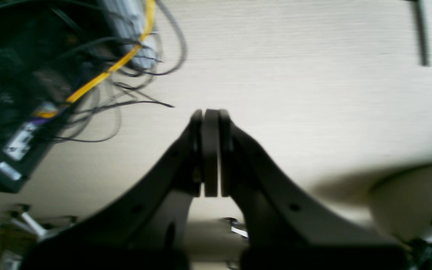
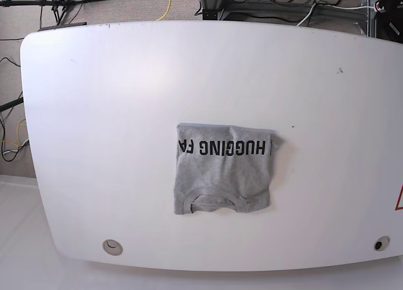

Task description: Fold the T-shirt properly

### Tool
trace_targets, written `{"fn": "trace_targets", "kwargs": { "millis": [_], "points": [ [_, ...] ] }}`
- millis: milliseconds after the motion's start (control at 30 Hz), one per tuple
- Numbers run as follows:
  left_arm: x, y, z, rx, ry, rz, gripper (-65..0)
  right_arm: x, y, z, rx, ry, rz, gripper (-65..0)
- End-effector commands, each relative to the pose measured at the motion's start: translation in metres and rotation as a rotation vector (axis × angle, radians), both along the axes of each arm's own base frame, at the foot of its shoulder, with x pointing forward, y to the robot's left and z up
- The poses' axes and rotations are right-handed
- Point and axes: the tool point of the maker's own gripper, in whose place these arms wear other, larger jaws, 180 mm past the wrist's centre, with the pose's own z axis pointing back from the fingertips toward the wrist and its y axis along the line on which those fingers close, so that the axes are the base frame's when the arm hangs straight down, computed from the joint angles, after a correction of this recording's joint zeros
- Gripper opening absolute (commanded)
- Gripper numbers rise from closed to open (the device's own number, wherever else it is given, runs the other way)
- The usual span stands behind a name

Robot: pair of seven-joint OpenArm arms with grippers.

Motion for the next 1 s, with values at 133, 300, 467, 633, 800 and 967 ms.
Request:
{"fn": "trace_targets", "kwargs": {
  "millis": [133, 300, 467, 633, 800, 967],
  "points": [
    [-0.011, 0.001, -0.031, 0.012, 0.020, 0.034, -65.0, 0.021, 0.031, -0.009, 0.082, -0.041, 0.006, -65.0],
    [0.001, 0.006, -0.048, 0.050, 0.003, 0.044, -65.0, 0.036, 0.068, -0.017, 0.128, -0.063, 0.038, -65.0],
    [0.019, 0.004, -0.058, 0.098, -0.020, -0.015, -65.0, 0.051, 0.093, -0.022, 0.142, -0.079, 0.076, -65.0],
    [0.037, 0.007, -0.062, 0.144, -0.046, -0.079, -65.0, 0.051, 0.130, -0.024, 0.201, -0.082, 0.129, -65.0],
    [0.066, -0.010, -0.065, 0.121, -0.094, -0.105, -65.0, 0.054, 0.160, -0.024, 0.239, -0.087, 0.162, -65.0],
    [0.085, -0.013, -0.066, 0.116, -0.122, -0.118, -65.0, 0.067, 0.159, -0.029, 0.179, -0.104, 0.177, -65.0]
  ]
}}
